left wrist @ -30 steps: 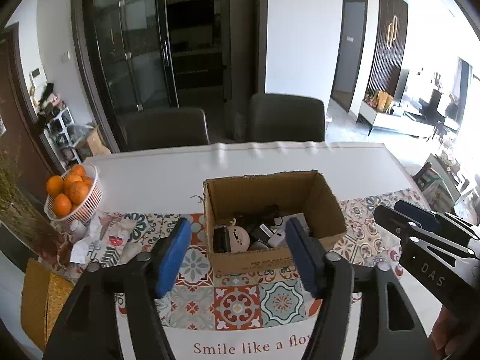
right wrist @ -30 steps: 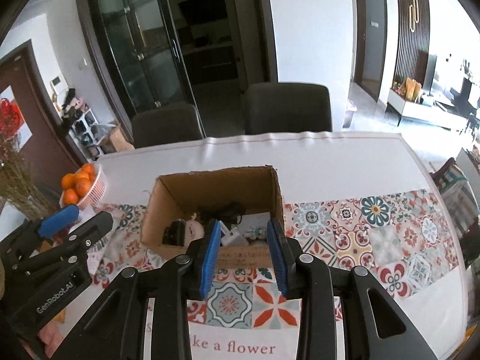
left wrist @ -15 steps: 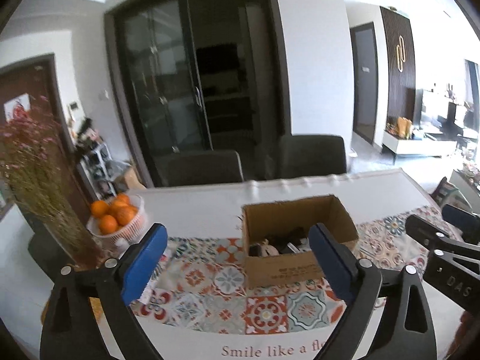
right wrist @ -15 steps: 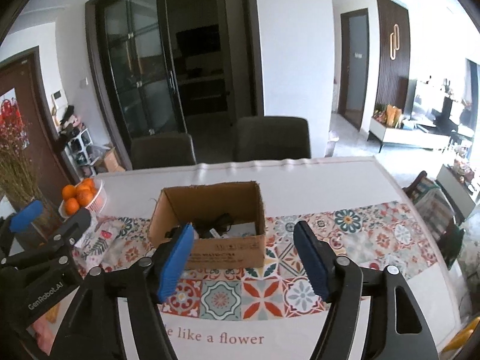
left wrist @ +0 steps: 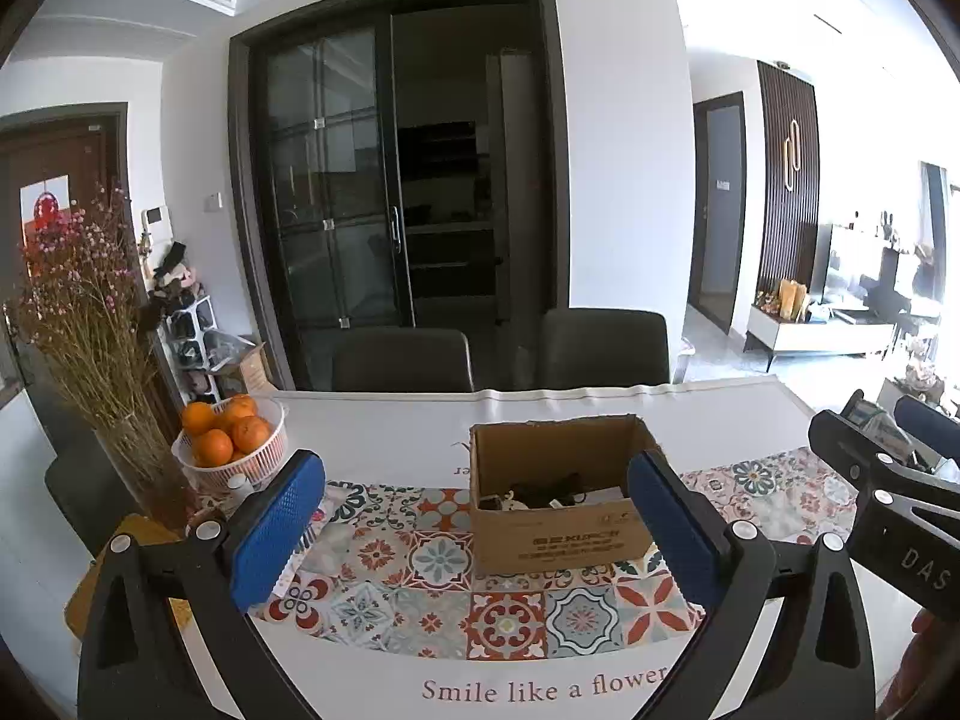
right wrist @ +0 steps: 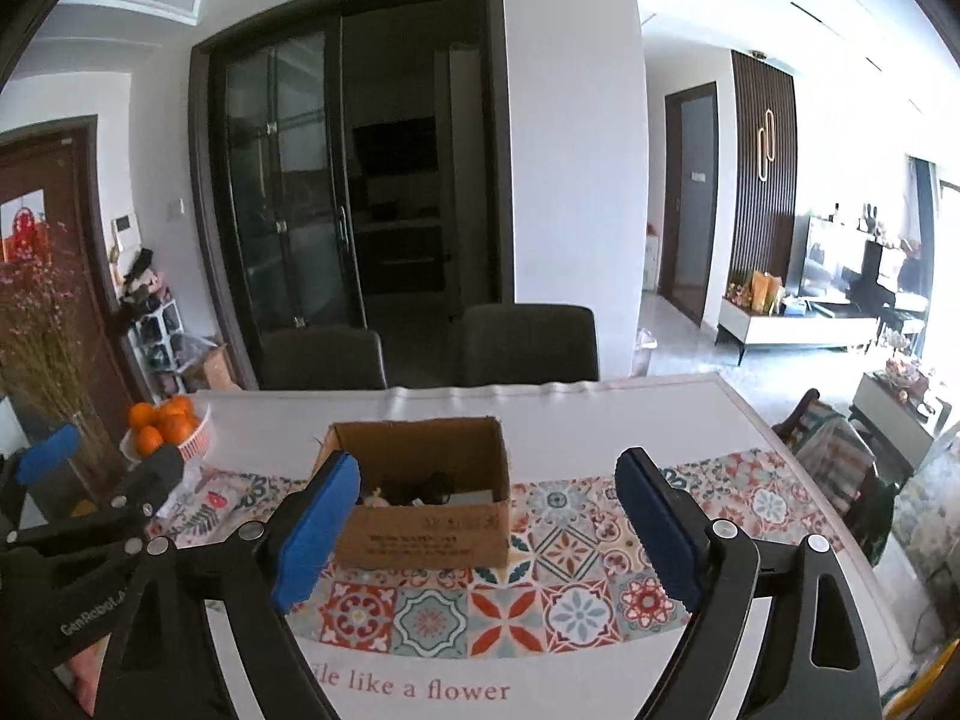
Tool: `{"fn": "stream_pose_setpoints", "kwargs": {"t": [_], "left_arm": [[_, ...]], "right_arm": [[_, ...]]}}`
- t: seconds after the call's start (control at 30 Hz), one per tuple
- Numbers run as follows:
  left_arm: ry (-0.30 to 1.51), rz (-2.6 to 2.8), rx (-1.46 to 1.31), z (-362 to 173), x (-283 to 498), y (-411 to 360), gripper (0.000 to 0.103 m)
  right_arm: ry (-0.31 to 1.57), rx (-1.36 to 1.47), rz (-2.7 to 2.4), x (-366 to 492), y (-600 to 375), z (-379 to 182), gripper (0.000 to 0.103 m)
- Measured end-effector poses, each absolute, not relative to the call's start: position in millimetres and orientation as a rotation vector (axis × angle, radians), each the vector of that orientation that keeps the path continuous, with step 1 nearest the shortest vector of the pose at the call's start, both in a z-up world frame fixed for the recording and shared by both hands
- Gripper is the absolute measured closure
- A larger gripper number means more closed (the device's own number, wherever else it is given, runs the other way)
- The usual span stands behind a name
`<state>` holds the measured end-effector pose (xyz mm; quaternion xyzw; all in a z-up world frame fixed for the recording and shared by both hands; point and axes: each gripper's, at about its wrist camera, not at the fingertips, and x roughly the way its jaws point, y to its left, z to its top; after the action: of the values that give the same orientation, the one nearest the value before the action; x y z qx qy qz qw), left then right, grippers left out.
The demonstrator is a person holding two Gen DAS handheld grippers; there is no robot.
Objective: Organize rigid objects
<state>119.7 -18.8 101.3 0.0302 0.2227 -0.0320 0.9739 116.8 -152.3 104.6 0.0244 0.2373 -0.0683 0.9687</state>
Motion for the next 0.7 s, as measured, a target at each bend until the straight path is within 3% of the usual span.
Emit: {"fn": "stream_pose_setpoints", "kwargs": {"t": [0.7], "left_arm": [[0.41,-0.072,0.046,105,101,-17,0.0]], "right_arm": [[0.458,0.065,-0.116,103,-151,108,0.015]]}}
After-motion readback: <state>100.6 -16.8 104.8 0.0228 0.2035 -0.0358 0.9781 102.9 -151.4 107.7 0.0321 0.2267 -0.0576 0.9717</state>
